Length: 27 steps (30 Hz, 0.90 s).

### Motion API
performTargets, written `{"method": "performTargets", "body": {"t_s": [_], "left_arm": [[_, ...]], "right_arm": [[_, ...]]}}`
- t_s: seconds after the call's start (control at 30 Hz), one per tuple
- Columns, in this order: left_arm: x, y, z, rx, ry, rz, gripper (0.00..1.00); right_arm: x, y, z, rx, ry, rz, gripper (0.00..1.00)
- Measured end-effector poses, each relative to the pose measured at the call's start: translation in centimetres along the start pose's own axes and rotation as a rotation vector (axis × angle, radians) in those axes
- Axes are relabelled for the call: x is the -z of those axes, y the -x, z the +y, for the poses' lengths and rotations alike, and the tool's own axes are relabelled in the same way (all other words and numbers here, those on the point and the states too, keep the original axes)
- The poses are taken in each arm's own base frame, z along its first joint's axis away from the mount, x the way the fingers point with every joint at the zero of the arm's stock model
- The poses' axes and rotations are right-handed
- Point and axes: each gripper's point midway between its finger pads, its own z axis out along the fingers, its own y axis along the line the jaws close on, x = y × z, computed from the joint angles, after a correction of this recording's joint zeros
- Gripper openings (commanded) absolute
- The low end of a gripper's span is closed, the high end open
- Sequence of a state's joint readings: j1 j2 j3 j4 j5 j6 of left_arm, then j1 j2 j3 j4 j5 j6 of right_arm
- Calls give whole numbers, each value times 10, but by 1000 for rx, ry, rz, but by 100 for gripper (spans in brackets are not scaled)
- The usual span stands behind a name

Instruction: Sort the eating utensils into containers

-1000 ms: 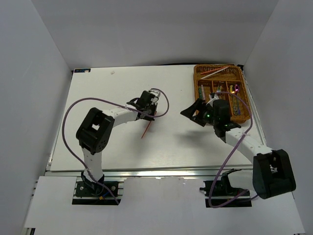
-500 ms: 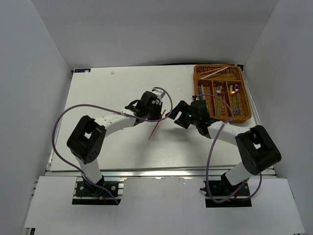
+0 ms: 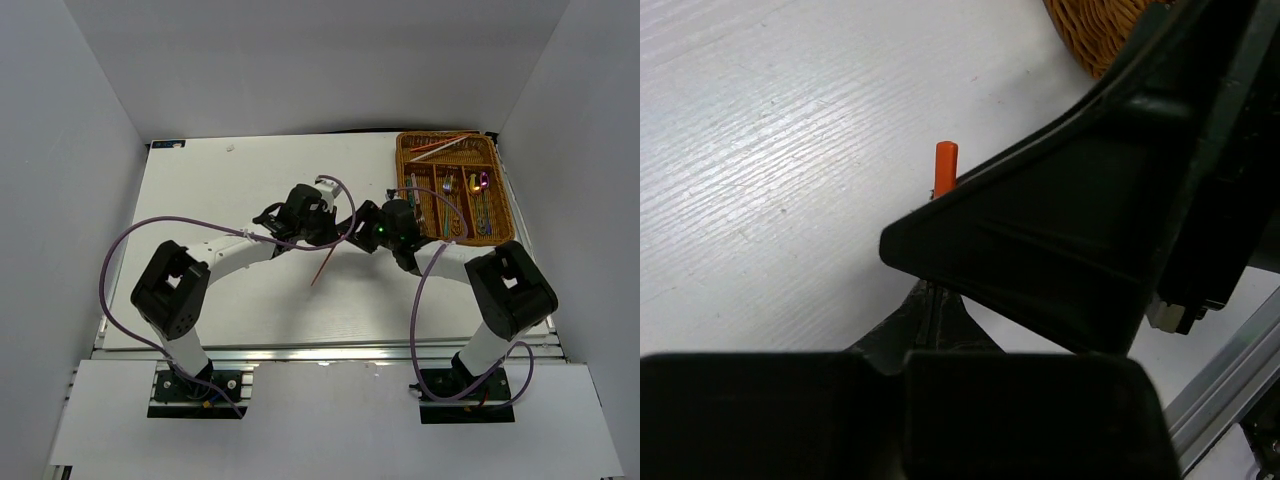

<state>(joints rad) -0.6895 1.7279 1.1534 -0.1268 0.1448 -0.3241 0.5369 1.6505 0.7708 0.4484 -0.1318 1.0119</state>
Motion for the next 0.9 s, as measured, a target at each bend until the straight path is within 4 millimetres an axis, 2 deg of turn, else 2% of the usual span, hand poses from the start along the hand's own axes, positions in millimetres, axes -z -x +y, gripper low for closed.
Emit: {"method": "performTargets", "body": {"t_s": [0.03, 0.13, 0.17, 0.2, 0.27, 0.33, 0.4, 0.43, 0.5, 0.53, 0.57, 0.6, 0.63, 0.67, 0.7, 0.73, 0.8, 0.83, 0.9], "left_arm": [[0, 0, -1, 0, -5, 1, 0], [0, -1, -3, 2, -14, 4, 0], [0, -1, -3, 2, -15, 4, 0], [0, -1, -3, 3, -17, 4, 0], [0, 0, -3, 4, -12, 3, 2], [1, 4, -1, 2, 3, -2, 22], [4, 14, 0, 7, 28, -13, 15], [5, 23, 0, 8, 44, -30, 14], [10, 41, 2, 2, 80, -73, 29], [15, 49, 7, 0, 117, -94, 42], [22, 55, 13, 2, 162, -110, 53], [31, 59, 18, 5, 207, -124, 58], [42, 62, 24, 12, 250, -137, 67], [54, 66, 31, 25, 304, -154, 79], [67, 70, 38, 38, 357, -184, 97], [86, 73, 47, 55, 414, -219, 98], [127, 73, 70, 116, 538, -294, 98], [151, 73, 84, 153, 598, -333, 98], [198, 73, 126, 254, 736, -410, 98]], "right_arm": [[-1, 1, 3, 2, 8, -2, 59], [-4, 3, 10, 9, 33, -11, 31], [-4, 4, 12, 6, 41, -13, 9], [-4, 4, 13, 12, 48, -14, 0], [-5, 5, 16, -2, 58, -19, 0], [-5, 7, 19, -11, 69, -25, 0], [-5, 11, 19, -25, 74, -35, 0], [-5, 15, 19, -38, 74, -42, 0], [-5, 30, 14, -57, 56, -65, 0], [-9, 41, 12, -60, 36, -75, 0], [-14, 52, 15, -48, 28, -83, 5], [-21, 68, 21, -20, 18, -94, 17], [-29, 81, 27, 20, 9, -99, 32], [-36, 92, 37, 58, 13, -105, 36], [-42, 101, 46, 122, 15, -104, 40], [-45, 104, 52, 177, 20, -100, 45], [-45, 99, 56, 299, 25, -66, 50], [-44, 91, 54, 359, 28, -35, 63], [-44, 72, 45, 477, 19, 42, 72]]}}
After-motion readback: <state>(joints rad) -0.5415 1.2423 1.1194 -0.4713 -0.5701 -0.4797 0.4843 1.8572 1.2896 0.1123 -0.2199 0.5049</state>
